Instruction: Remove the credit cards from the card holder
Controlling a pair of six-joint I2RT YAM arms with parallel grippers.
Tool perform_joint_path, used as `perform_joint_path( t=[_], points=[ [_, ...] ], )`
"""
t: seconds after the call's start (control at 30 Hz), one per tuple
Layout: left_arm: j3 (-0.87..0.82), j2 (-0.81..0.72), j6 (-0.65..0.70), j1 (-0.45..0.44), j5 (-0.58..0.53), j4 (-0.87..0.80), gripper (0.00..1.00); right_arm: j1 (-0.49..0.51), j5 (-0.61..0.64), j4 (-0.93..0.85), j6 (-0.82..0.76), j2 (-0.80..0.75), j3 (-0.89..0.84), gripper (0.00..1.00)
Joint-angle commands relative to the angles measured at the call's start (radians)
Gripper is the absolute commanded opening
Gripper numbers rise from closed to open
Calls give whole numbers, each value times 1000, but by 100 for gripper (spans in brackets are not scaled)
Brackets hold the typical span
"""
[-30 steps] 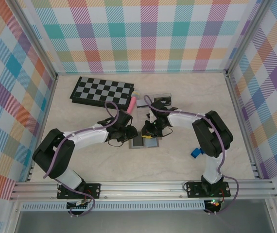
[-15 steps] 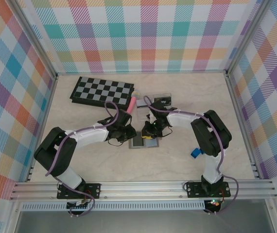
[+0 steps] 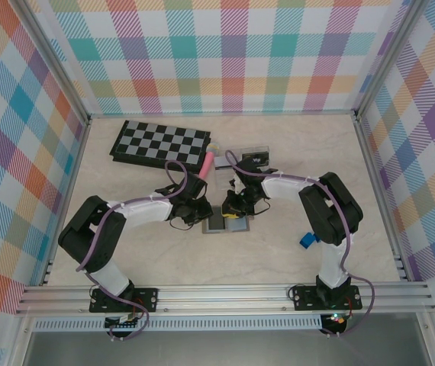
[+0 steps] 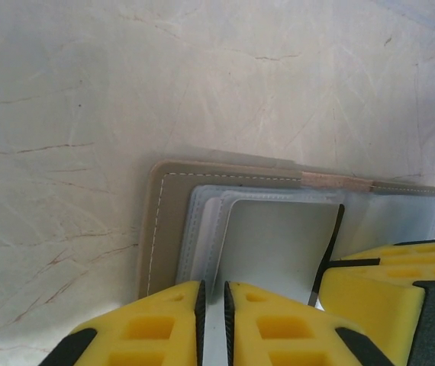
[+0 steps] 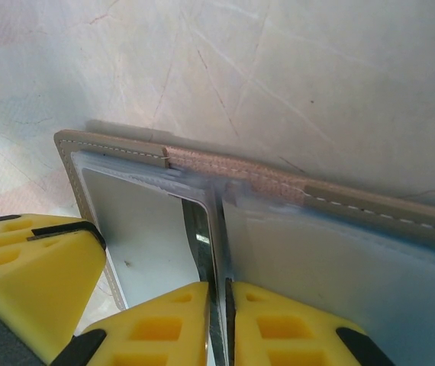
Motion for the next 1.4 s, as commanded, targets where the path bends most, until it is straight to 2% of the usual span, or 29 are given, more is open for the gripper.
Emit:
perform_joint_path(
  t=[0.0, 0.73, 1.17, 1.37],
  points=[
    [-13, 17, 5, 7, 7, -24, 14, 4, -34, 8, -16, 18, 5, 15],
    [-10, 43, 6, 8, 19, -43, 12, 3, -101, 55, -15, 36, 4, 15],
    [-7, 24, 8, 8, 1, -62, 12, 2, -45, 39, -20, -4, -9, 5],
    [-4, 1, 18, 11, -16, -73, 18, 2, 39, -22, -39, -33, -12, 3]
  ],
)
